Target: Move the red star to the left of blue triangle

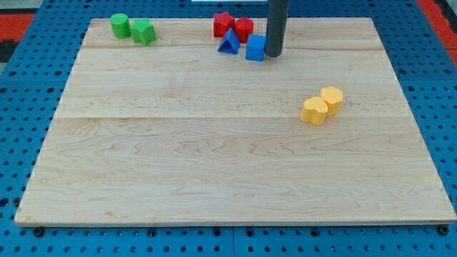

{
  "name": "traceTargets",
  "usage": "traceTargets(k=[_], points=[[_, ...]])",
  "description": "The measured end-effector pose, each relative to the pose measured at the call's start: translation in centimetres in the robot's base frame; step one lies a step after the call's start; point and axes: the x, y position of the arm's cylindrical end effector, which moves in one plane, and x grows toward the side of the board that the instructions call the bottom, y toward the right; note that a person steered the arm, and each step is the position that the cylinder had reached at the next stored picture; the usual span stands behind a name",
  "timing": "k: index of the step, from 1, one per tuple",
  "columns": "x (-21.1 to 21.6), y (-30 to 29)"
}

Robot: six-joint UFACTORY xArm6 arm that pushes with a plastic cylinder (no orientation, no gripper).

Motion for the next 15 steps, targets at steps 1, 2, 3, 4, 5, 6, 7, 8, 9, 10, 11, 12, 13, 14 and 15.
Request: traceTargets(k=[1,2,3,4,5,6,7,8,9,10,11,12,13,14,15], points=[[0.6,0.2],[0.0,2.0],[-2.8,1.6],[-3.3,-1.3],[-3.8,-0.1],[-6.4,1.0],[-9.5,2.1],[-9.7,0.1],[-9.5,-0.5],[-9.6,-1.0],[-9.7,-3.8],[-9.6,-8.3],[-9.6,-9.6],[-9.5,-9.5],[-9.5,-8.8]])
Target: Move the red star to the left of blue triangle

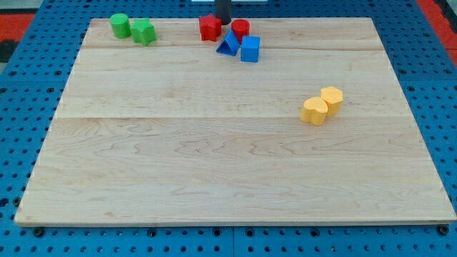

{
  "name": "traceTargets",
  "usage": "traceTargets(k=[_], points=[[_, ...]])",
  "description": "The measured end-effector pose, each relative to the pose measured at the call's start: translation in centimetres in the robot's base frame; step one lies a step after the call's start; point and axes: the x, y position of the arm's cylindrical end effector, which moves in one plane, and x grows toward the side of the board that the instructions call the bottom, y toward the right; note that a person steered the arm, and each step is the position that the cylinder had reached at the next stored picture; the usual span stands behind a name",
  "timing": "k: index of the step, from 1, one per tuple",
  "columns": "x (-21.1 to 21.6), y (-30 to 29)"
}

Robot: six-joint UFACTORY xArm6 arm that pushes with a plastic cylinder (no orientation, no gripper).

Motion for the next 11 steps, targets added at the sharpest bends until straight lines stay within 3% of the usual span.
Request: traceTargets(k=[5,9,11], points=[[0.7,-10.9],[2.9,-3.1],[2.9,-4.8]])
